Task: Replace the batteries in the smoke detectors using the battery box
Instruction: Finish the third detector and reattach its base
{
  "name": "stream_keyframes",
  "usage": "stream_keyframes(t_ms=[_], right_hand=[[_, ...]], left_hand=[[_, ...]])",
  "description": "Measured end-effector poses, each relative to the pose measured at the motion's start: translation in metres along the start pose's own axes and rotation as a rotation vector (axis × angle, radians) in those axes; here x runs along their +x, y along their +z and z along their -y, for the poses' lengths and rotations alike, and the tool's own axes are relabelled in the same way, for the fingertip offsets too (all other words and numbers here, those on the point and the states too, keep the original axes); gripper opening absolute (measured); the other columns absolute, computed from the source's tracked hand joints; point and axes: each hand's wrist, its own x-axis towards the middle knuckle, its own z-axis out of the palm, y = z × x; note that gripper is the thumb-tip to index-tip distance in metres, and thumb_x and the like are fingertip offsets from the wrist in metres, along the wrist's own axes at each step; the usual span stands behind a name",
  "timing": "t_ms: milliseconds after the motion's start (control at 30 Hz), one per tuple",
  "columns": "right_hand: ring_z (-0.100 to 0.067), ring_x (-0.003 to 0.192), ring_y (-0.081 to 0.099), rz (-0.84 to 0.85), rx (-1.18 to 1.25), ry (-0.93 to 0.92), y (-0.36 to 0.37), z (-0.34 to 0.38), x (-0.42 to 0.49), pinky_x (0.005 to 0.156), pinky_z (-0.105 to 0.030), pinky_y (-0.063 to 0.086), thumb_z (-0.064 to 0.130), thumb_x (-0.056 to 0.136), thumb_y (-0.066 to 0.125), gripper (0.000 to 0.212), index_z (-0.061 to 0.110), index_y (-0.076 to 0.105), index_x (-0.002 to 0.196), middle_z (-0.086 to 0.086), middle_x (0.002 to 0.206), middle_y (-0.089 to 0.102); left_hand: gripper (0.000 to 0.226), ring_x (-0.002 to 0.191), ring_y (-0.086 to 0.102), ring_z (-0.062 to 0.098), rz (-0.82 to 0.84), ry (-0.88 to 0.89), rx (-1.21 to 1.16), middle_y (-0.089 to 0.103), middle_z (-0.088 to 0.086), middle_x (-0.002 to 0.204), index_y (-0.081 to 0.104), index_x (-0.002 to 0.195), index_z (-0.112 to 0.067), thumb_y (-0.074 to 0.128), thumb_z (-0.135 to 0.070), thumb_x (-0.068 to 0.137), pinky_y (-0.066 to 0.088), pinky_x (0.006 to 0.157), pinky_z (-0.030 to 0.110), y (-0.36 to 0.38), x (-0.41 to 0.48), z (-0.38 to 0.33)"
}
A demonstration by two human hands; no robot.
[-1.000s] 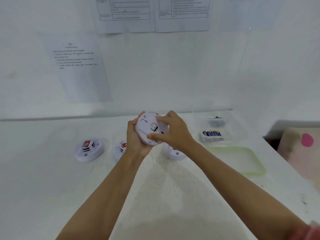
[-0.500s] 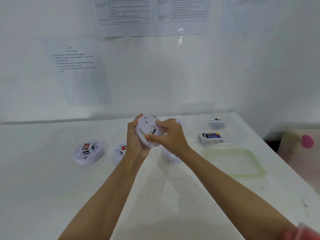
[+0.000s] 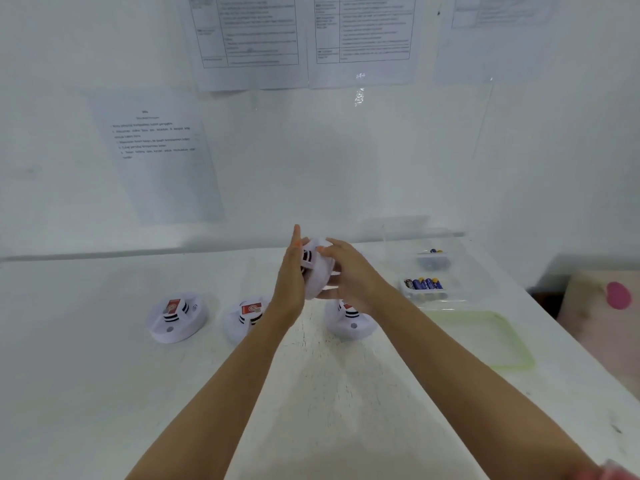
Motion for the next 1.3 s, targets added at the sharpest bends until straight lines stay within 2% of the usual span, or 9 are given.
stream_keyframes(t_ms=[233,300,400,467,567,633,800,1000,1300], right_hand=[[-0.03,0.089,0.061,0.021,0.406,0.007,-0.025,0.0,-0.001,0.068,-0.042,0.055,0.011,0.088,0.041,0.023,0.014,0.061,0.1,-0.011,0.101,0.065],[-0.034,0.093,0.061,0.065,0.479,-0.027,-0.028,-0.003,0.001,0.067,-0.046,0.056,0.006,0.084,0.037,0.031,0.009,0.061,0.103,-0.015,0.103,0.066],[-0.037,0.1,0.058,0.092,0.513,-0.068,-0.03,-0.006,0.003,0.07,-0.05,0.055,0.005,0.077,0.036,0.046,0.005,0.054,0.119,-0.019,0.115,0.061],[-0.032,0.096,0.06,0.068,0.538,-0.084,-0.032,-0.008,0.005,0.069,-0.046,0.056,0.006,0.085,0.029,0.039,0.009,0.058,0.111,-0.014,0.106,0.065],[-0.028,0.1,0.061,0.004,0.503,-0.078,-0.032,-0.011,0.009,0.083,-0.045,0.05,0.017,0.093,0.035,0.031,0.018,0.063,0.106,-0.008,0.109,0.066],[-0.029,0.109,0.059,-0.069,0.425,-0.076,-0.032,-0.013,0.013,0.089,-0.046,0.047,0.024,0.094,0.043,0.03,0.021,0.061,0.117,-0.008,0.12,0.063],[-0.03,0.117,0.054,-0.063,0.233,-0.189,-0.031,-0.015,0.011,0.086,-0.047,0.049,0.009,0.092,0.042,0.036,0.032,0.051,0.118,-0.005,0.128,0.055],[-0.024,0.112,0.057,0.088,0.031,-0.257,-0.033,-0.019,0.005,0.081,-0.038,0.056,-0.015,0.08,0.054,0.076,0.032,0.034,0.137,0.0,0.126,0.054],[-0.02,0.11,0.055,0.022,-0.008,-0.256,-0.021,-0.023,0.007,0.072,-0.032,0.057,-0.014,0.081,0.051,0.068,0.025,0.036,0.134,0.0,0.124,0.053]], left_hand=[[0.043,0.126,0.044,0.012,-0.041,0.067,0.113,0.043,-0.002,0.143,0.037,0.143,-0.017,0.04,-0.017,0.1,0.038,0.094,0.02,-0.008,0.0,0.0],[0.037,0.122,0.05,0.014,-0.033,0.019,0.064,0.051,-0.001,0.136,0.048,0.136,-0.017,0.044,-0.018,0.098,0.043,0.096,0.026,-0.008,-0.002,0.002],[0.023,0.099,0.06,0.016,0.039,-0.111,-0.01,0.062,0.001,0.116,0.058,0.114,-0.025,0.042,-0.02,0.099,0.051,0.081,0.028,-0.008,-0.005,0.004],[0.03,0.099,0.063,0.019,0.104,-0.172,-0.084,0.061,0.005,0.123,0.053,0.126,-0.019,0.041,-0.023,0.099,0.054,0.08,0.032,-0.009,-0.005,0.007],[0.042,0.109,0.061,0.022,0.149,-0.142,-0.152,0.055,0.004,0.132,0.041,0.14,-0.021,0.044,-0.02,0.098,0.056,0.083,0.036,-0.008,-0.004,0.008],[0.049,0.112,0.058,0.023,0.131,-0.125,-0.175,0.052,0.001,0.134,0.033,0.143,-0.026,0.046,-0.017,0.097,0.055,0.081,0.034,-0.007,-0.005,0.007],[0.046,0.108,0.059,0.017,0.122,-0.049,-0.176,0.056,-0.006,0.122,0.036,0.141,-0.027,0.044,-0.014,0.097,0.058,0.075,0.028,-0.006,-0.006,0.01],[0.051,0.119,0.053,0.026,0.133,-0.042,-0.151,0.046,0.002,0.139,0.027,0.146,-0.026,0.04,-0.014,0.099,0.055,0.08,0.033,-0.012,-0.006,0.01],[0.049,0.114,0.055,0.024,0.099,-0.07,-0.131,0.048,0.003,0.136,0.029,0.145,-0.024,0.041,-0.013,0.099,0.057,0.074,0.028,-0.018,-0.005,0.014]])
